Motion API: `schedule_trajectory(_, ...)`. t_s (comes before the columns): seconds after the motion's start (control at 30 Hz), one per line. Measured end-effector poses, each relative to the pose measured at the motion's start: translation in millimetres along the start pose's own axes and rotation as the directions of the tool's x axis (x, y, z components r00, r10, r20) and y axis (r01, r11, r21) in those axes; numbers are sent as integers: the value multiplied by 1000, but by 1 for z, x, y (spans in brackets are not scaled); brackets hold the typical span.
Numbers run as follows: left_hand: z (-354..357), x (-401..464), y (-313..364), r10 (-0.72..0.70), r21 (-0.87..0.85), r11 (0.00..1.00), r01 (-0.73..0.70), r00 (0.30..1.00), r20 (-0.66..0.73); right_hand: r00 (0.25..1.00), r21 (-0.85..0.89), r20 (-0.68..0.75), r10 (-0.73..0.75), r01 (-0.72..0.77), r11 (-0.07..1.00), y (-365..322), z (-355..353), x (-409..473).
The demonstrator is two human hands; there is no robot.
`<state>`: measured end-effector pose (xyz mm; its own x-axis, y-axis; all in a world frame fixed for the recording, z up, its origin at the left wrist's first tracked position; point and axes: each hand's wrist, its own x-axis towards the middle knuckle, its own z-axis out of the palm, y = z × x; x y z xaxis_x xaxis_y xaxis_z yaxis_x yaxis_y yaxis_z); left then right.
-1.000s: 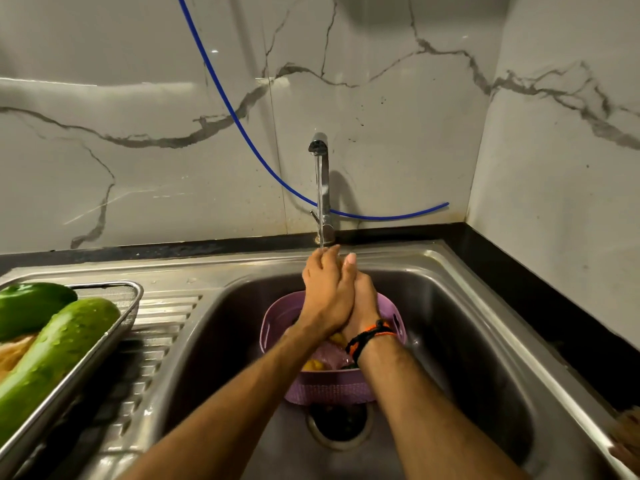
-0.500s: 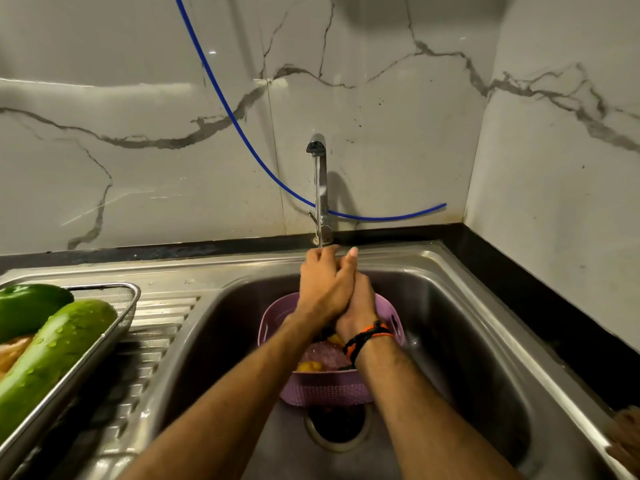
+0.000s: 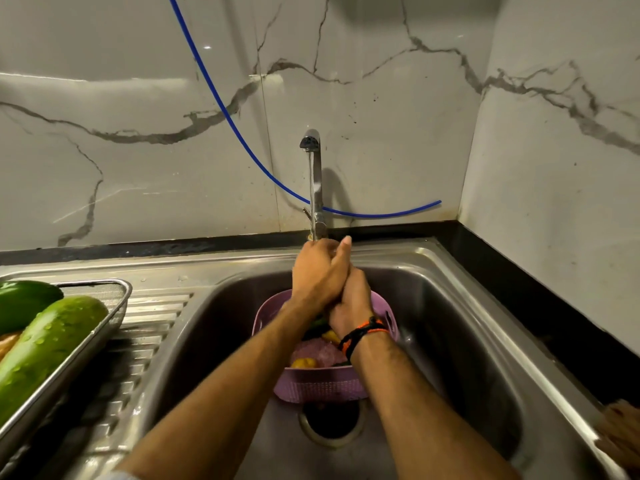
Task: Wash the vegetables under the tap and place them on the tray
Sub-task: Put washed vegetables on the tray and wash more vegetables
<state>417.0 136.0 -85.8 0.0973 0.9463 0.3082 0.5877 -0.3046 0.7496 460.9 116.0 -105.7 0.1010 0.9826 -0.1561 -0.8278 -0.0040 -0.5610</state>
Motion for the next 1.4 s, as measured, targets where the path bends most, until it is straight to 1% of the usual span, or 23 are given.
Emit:
schedule_trajectory(0.1, -7, 24, 2, -174, 16, 985, 173, 984, 35, 999, 51, -23, 46, -45, 998, 1, 4, 0)
schedule_trajectory(0.13, -6, 24, 1, -176, 39, 984, 174, 984, 40, 998, 48, -12, 55, -55, 997, 0, 3, -3)
schedule_trajectory(0.2, 4, 11, -2, -91, 41, 995, 90, 995, 28, 998, 62, 33, 62, -64, 996, -2, -4, -4)
schedule_trajectory(0.27, 12, -13, -4, -23, 5, 1000, 22, 998, 55, 996, 86, 16, 84, -85, 993, -6, -10, -7)
schedule_trajectory(0.37, 15, -14, -8, -37, -7, 999, 37, 999, 14, 995, 136, 20, 102, -104, 985, -6, -12, -10)
schedule_trajectory(0.43, 9, 4, -7, -32, 16, 999, 32, 999, -40, 1000, 24, -5, 29, -28, 999, -4, -2, -7)
schedule_trajectory(0.47, 4, 13, -3, -72, 14, 997, 73, 997, -41, 999, 0, -32, 14, -14, 1000, -3, 0, -4)
schedule_trajectory(0.53, -4, 24, 1, -174, -1, 985, 174, 985, -15, 999, 12, -35, 41, -41, 999, -2, 1, -2)
schedule_trajectory(0.57, -4, 26, 1, -190, 3, 982, 190, 982, 0, 999, 3, -28, 39, -39, 999, -3, -1, 0)
schedule_trajectory(0.63, -2, 18, -1, -112, -6, 994, 112, 994, -1, 1000, -15, -16, 23, -24, 1000, -4, -7, 3)
schedule_trajectory(0.7, 4, -1, -6, -27, -66, 997, 27, 1000, 5, 999, -81, -6, 40, -40, 996, -2, -11, 7)
schedule_trajectory(0.77, 7, -20, -12, 16, -130, 991, -15, 1000, 8, 997, -115, -24, 67, -69, 991, 1, -13, 7)
schedule_trajectory(0.8, 7, -25, -15, 15, -153, 988, -16, 1000, -10, 996, -133, -49, 79, -85, 987, 4, -13, 7)
schedule_trajectory(0.87, 2, -26, -20, -52, -265, 963, 43, 998, -26, 994, -129, -84, 68, -79, 989, 10, -11, 8)
schedule_trajectory(0.9, 0, -24, -23, -110, -369, 924, 100, 994, -5, 994, -129, -105, 43, -57, 990, 9, -10, 10)
schedule_trajectory(0.93, -1, -23, -24, -160, -487, 859, 157, 986, 37, 993, -126, -114, 29, -43, 991, 7, -9, 11)
schedule_trajectory(1.0, -1, -20, -30, -239, -650, 714, 260, 963, 122, 993, -83, -109, 45, -54, 995, -1, -8, 12)
schedule_trajectory(1.03, -1, -17, -32, -298, -720, 615, 320, 940, 164, 992, -67, -109, 58, -65, 996, -5, -9, 12)
schedule_trajectory(1.1, -3, -13, -37, -374, -837, 360, 411, 886, 274, 991, -37, -104, 83, -87, 996, -11, -10, 14)
schedule_trajectory(1.13, -5, -11, -37, -383, -867, 262, 424, 870, 309, 990, -30, -105, 90, -94, 995, -13, -10, 16)
schedule_trajectory(1.17, -7, -10, -38, -386, -883, 193, 428, 860, 333, 990, -29, -107, 94, -98, 995, -14, -11, 16)
schedule_trajectory(1.23, -12, -8, -41, -395, -898, 98, 430, 845, 361, 989, -36, -110, 96, -101, 994, -15, -12, 16)
schedule_trajectory(1.4, -12, -8, -55, -405, -881, -29, 472, 801, 442, 984, -71, -118, 130, -139, 988, -12, -22, 18)
